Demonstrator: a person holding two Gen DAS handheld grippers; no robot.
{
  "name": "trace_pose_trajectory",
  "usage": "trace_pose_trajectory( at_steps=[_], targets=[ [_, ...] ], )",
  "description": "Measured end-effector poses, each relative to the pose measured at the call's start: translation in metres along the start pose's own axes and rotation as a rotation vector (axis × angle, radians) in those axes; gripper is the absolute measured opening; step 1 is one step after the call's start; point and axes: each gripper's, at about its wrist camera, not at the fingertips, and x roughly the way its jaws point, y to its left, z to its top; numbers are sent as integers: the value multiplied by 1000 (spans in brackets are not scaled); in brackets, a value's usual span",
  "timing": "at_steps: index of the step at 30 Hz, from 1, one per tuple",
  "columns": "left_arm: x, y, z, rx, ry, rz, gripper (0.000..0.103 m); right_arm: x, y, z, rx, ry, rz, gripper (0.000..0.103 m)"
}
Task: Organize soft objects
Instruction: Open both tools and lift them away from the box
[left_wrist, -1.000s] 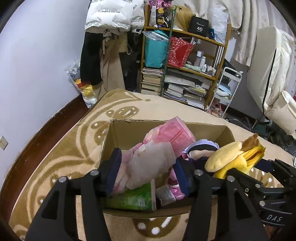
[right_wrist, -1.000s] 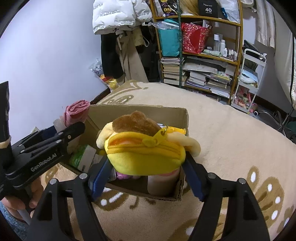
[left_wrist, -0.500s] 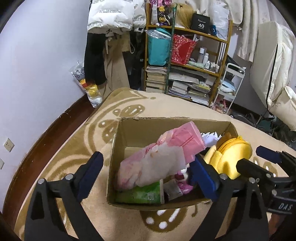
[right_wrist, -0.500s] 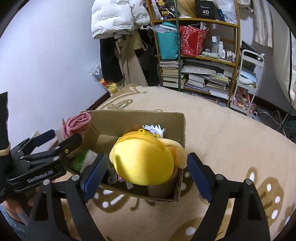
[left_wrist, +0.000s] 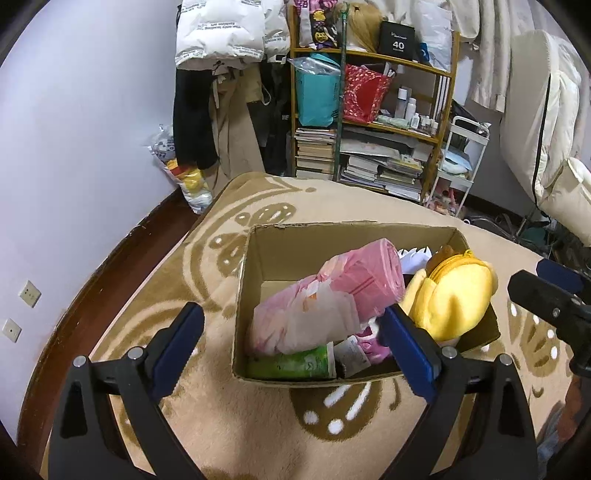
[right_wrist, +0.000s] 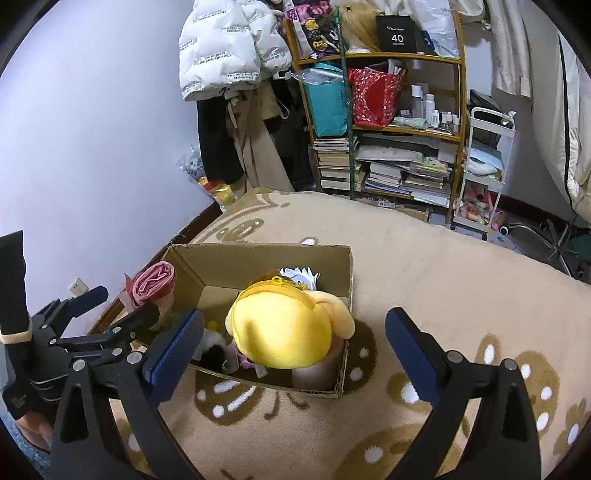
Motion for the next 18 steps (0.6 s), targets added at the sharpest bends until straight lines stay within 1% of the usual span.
trace_pose_trajectory(
  at_steps=[3, 6, 10, 15, 18],
  targets=[
    [-10, 2, 4, -11, -15, -20, 95, -6, 0, -2, -7, -1, -7, 103],
    [-17, 2, 10, 1, -22, -2, 95, -13, 0, -4, -16, -1, -10, 103],
    [-34, 6, 12, -2, -42, 3, 95, -25, 0, -7, -6, -9, -10, 103],
    [-65, 11, 7, 9, -80, 47, 95, -47, 4, -8, -1, -36, -3, 103],
    [-88, 14, 1, 11, -117, 73, 96, -61, 8, -9, -16, -55, -3, 103]
  ],
)
